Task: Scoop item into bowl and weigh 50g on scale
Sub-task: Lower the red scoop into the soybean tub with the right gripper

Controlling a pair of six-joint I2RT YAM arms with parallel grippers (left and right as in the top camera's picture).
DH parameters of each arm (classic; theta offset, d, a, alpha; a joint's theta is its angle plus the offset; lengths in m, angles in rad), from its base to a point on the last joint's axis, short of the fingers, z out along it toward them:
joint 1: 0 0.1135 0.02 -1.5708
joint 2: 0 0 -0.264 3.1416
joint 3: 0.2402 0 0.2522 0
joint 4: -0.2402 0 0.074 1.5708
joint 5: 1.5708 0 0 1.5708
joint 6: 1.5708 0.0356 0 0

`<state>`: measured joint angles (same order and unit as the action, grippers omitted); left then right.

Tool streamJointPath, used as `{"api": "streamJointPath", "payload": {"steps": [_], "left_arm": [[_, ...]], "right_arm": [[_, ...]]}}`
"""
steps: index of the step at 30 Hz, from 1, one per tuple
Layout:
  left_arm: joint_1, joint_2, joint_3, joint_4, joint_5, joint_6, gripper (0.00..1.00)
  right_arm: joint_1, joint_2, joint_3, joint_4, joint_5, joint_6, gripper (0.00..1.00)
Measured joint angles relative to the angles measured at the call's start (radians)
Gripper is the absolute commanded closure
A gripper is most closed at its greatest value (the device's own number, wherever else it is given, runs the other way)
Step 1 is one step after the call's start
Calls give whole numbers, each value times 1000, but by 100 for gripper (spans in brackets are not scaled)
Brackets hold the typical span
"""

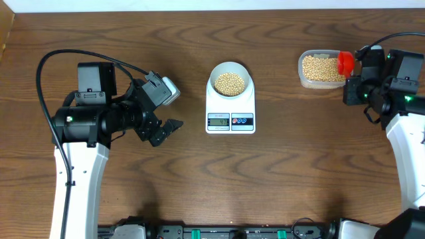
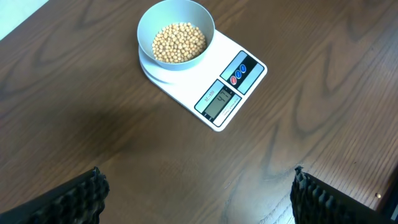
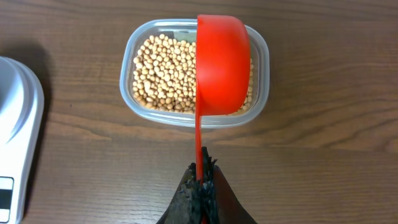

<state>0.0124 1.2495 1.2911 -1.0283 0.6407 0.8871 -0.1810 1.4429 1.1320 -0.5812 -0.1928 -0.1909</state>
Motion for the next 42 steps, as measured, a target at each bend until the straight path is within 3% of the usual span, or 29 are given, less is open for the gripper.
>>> {"api": "streamJointPath", "payload": {"steps": [21,31,42], "left_arm": [[0,0,0,0,0,0,4],[0,0,0,0,0,0,4],[0,0,0,0,0,0,4]], "right_arm": [[96,207,-1,157,190,-194,99],[205,222,-1,171,378,-283,99],[207,222,-1,170,475,-367,99]]}}
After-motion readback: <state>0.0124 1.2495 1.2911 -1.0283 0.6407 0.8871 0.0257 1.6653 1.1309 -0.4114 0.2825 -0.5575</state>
